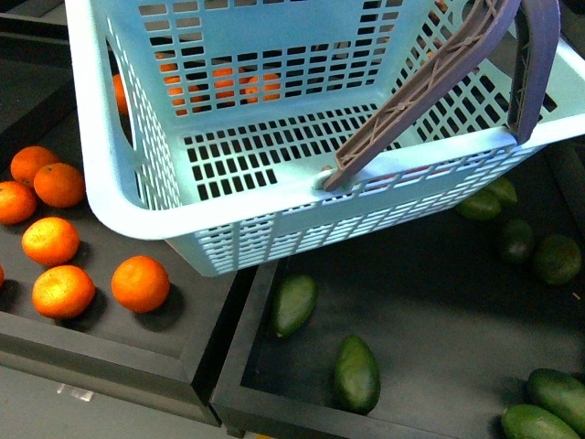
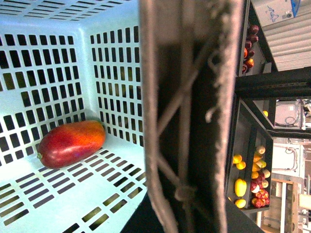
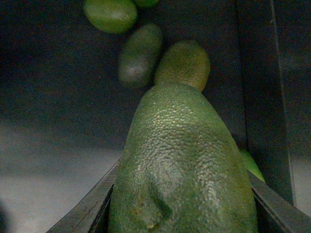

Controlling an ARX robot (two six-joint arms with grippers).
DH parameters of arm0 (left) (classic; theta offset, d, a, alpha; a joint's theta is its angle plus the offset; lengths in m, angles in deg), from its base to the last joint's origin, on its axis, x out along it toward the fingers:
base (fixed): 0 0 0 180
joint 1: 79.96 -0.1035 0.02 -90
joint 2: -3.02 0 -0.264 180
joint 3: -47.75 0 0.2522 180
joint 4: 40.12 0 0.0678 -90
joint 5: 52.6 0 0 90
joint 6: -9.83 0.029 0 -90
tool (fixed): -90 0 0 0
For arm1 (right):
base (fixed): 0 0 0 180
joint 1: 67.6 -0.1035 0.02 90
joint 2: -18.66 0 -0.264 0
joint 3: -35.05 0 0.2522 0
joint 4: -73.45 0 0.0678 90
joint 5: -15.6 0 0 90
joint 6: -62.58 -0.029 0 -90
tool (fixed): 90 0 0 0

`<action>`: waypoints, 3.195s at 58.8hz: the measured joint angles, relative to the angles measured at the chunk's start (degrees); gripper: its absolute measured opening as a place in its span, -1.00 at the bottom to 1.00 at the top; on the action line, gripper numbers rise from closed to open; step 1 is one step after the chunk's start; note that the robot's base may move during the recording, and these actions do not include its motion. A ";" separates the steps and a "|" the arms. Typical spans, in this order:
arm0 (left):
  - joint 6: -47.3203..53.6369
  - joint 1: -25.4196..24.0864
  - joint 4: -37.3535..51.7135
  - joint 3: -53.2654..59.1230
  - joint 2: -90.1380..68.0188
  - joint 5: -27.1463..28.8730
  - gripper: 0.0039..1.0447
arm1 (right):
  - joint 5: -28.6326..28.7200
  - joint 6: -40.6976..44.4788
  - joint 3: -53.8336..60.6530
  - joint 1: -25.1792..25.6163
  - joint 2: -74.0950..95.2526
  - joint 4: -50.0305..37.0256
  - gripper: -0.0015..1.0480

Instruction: Pick mango and avocado into basket

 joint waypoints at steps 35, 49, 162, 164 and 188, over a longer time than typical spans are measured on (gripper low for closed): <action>0.00 0.00 0.00 0.00 0.00 0.00 -0.89 | 7.74 -13.62 10.51 -5.03 -49.75 11.54 0.02; 0.00 0.00 0.00 0.00 0.00 0.04 -0.89 | -2.56 -20.00 6.69 -22.60 -45.77 7.10 0.01; 0.02 0.00 0.00 0.00 -0.07 0.09 -0.89 | -18.01 -8.76 36.54 -24.79 -79.80 -4.24 -0.96; 0.02 0.00 0.00 0.00 -0.07 0.11 -0.89 | -18.01 -8.76 37.42 -24.79 -81.74 -3.10 -0.96; -0.02 0.00 0.00 0.00 -0.07 0.02 -0.89 | -17.99 -8.74 42.32 -24.79 -92.85 2.89 -0.96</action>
